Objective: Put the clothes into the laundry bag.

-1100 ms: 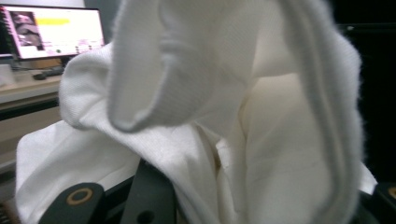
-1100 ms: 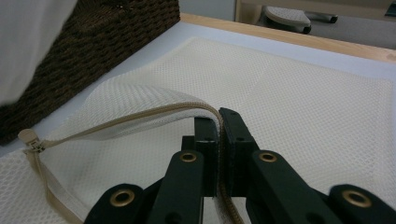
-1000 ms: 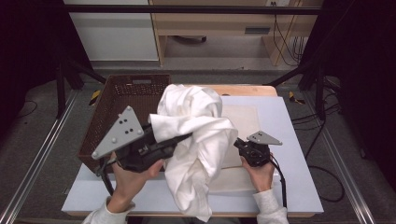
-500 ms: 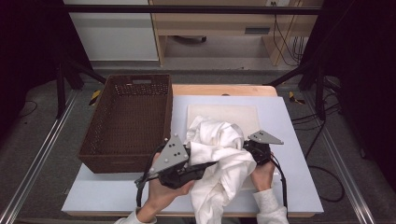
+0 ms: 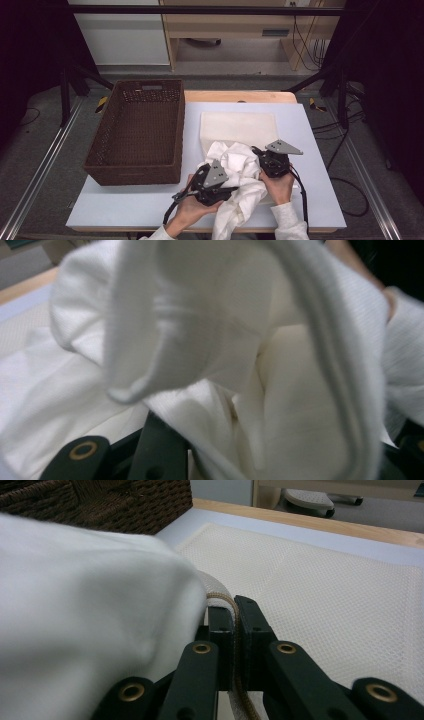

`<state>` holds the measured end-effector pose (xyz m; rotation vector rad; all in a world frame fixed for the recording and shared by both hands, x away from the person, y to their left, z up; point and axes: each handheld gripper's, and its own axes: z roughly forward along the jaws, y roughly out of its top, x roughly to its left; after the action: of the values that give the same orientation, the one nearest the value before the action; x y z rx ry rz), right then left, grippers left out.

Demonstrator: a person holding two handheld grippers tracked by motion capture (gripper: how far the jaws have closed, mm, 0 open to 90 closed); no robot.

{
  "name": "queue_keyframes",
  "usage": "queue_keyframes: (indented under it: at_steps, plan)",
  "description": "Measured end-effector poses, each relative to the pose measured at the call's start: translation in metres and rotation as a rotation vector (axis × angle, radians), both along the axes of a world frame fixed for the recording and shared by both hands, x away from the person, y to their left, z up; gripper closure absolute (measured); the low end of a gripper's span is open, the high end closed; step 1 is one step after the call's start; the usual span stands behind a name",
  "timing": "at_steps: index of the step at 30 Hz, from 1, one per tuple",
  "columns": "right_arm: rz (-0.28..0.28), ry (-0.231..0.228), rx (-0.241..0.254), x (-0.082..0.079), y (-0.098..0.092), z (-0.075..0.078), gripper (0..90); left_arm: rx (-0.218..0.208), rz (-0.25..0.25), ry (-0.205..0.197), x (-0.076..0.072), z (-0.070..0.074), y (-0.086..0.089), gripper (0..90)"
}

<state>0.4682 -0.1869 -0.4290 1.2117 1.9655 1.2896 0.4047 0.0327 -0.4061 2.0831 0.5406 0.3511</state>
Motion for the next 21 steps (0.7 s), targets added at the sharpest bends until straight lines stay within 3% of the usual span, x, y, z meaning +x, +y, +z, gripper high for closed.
queue_keyframes:
  at_steps: [2, 3, 6, 7, 10, 12, 13, 14, 16, 18, 20, 21]
  plan:
    - [-0.001, 0.003, 0.0, 0.0, 0.0, 0.0, 87.3, 0.052, 0.024, -0.002, 0.004, -0.012, -0.009, 65.2]
    - [0.002, 0.002, 0.001, -0.001, 0.0, 0.001, 87.4, 0.084, 0.033, 0.022, 0.01, -0.025, -0.016, 65.1]
    - [0.006, -0.005, -0.002, -0.002, 0.0, 0.001, 87.4, 0.103, 0.044, 0.039, 0.019, -0.037, -0.023, 64.9]
    - [0.011, -0.007, -0.005, -0.003, 0.001, 0.001, 87.4, 0.087, 0.045, 0.073, 0.028, -0.044, -0.025, 64.6]
    - [0.011, -0.007, -0.01, -0.003, 0.002, 0.0, 87.4, 0.076, 0.046, 0.083, 0.03, -0.044, -0.025, 63.9]
    - [0.012, -0.008, -0.007, -0.003, 0.002, 0.0, 87.4, 0.074, 0.05, 0.068, 0.027, -0.043, -0.024, 62.0]
    - [0.008, -0.009, -0.008, -0.003, 0.001, -0.001, 87.3, 0.059, 0.053, 0.067, 0.024, -0.041, -0.023, 55.4]
    - [0.008, -0.009, -0.008, -0.003, 0.001, -0.001, 87.3, 0.048, 0.055, 0.068, 0.022, -0.039, -0.022, 55.4]
    - [0.006, -0.012, -0.006, -0.004, 0.0, 0.0, 87.3, -0.002, 0.061, 0.058, 0.018, -0.03, -0.018, 42.3]
    - [0.006, -0.012, -0.005, -0.004, -0.001, 0.0, 87.3, -0.052, 0.084, 0.023, 0.015, -0.02, -0.015, 34.6]
    - [0.007, -0.013, -0.002, -0.004, -0.001, 0.0, 87.3, -0.053, 0.097, 0.007, 0.015, -0.012, -0.015, 39.2]
    - [0.007, -0.014, -0.001, -0.004, 0.0, 0.0, 87.3, -0.05, 0.099, 0.006, 0.017, -0.013, -0.017, 47.9]
